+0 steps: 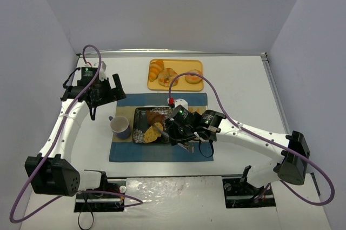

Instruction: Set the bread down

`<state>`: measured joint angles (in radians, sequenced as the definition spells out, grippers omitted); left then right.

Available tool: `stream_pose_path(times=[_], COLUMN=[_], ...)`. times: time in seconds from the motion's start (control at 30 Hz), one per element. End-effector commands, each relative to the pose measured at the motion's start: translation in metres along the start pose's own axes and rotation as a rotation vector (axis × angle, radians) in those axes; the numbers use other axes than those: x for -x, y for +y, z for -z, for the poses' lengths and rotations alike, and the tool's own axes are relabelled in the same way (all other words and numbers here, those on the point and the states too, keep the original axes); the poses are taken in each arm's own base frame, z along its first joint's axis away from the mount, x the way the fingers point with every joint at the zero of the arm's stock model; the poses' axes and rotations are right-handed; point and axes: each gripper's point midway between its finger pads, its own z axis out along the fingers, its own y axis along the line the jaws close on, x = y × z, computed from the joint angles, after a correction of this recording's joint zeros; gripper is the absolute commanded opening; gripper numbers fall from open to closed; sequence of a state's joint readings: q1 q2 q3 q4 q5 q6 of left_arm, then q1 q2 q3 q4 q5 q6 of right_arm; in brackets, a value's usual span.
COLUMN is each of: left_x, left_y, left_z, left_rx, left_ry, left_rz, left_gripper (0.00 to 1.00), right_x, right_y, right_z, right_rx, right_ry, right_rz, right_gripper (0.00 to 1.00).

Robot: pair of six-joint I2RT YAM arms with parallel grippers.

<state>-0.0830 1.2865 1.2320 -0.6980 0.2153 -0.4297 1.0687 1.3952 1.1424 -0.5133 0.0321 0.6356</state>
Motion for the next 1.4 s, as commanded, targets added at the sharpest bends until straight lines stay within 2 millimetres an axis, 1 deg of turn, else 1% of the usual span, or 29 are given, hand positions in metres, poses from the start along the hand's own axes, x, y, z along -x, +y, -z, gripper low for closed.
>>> stream_pose_path(times=[0.0,0.23,0.33,0.43,0.5,0.6,0.7,0.77,0.83,0.93,1.0,1.07,1.13,1.23,1.37], left_x=[0.025,0.026,0.026,0.026,0.027,0.028,0.029,0.03,0.031,0.032,0.031,0.031,0.031,0.031,0.031], left_y=[-0.008,-0.008,-0.008,-0.008,-0.008,-0.009,-0.01,-0.01,-0.011,-0.011,-0.011,-0.011,-0.011,-0.012,-0.011], left_z=[0.017,0.017,0.016,0.016,0.016,0.016,0.017,0.019,0.02,0.021,0.021,0.021,0.021,0.021,0.023], left_rx=[-0.025,-0.025,-0.026,-0.025,-0.025,-0.028,-0.03,-0.028,-0.029,-0.029,-0.031,-0.032,-0.033,-0.037,-0.034], left_ry=[-0.104,-0.104,-0.103,-0.104,-0.104,-0.106,-0.107,-0.109,-0.108,-0.112,-0.112,-0.111,-0.112,-0.114,-0.117], left_rz=[-0.021,-0.023,-0.023,-0.023,-0.023,-0.02,-0.022,-0.024,-0.028,-0.029,-0.029,-0.027,-0.026,-0.024,-0.028], left_gripper=[0.97,0.97,0.97,0.97,0.97,0.97,0.97,0.97,0.97,0.97,0.97,0.97,0.97,0.97,0.97], right_x=[0.023,0.026,0.03,0.04,0.046,0.067,0.088,0.103,0.122,0.148,0.162,0.171,0.177,0.185,0.185], right_y=[0.015,0.016,0.017,0.019,0.017,0.004,-0.021,-0.043,-0.077,-0.138,-0.165,-0.198,-0.219,-0.242,-0.271], right_z=[0.022,0.027,0.031,0.041,0.043,0.046,0.046,0.047,0.049,0.052,0.059,0.06,0.059,0.048,0.036], right_rx=[0.05,0.05,0.054,0.052,0.039,-0.004,-0.056,-0.097,-0.174,-0.275,-0.327,-0.409,-0.458,-0.5,-0.553], right_ry=[-0.092,-0.103,-0.117,-0.149,-0.168,-0.214,-0.245,-0.269,-0.307,-0.346,-0.379,-0.399,-0.409,-0.42,-0.416], right_rz=[-0.013,-0.017,-0.021,-0.026,-0.029,-0.063,-0.124,-0.17,-0.215,-0.33,-0.363,-0.408,-0.432,-0.459,-0.5], right_gripper=[0.55,0.56,0.56,0.56,0.56,0.56,0.57,0.57,0.57,0.57,0.58,0.58,0.59,0.59,0.6])
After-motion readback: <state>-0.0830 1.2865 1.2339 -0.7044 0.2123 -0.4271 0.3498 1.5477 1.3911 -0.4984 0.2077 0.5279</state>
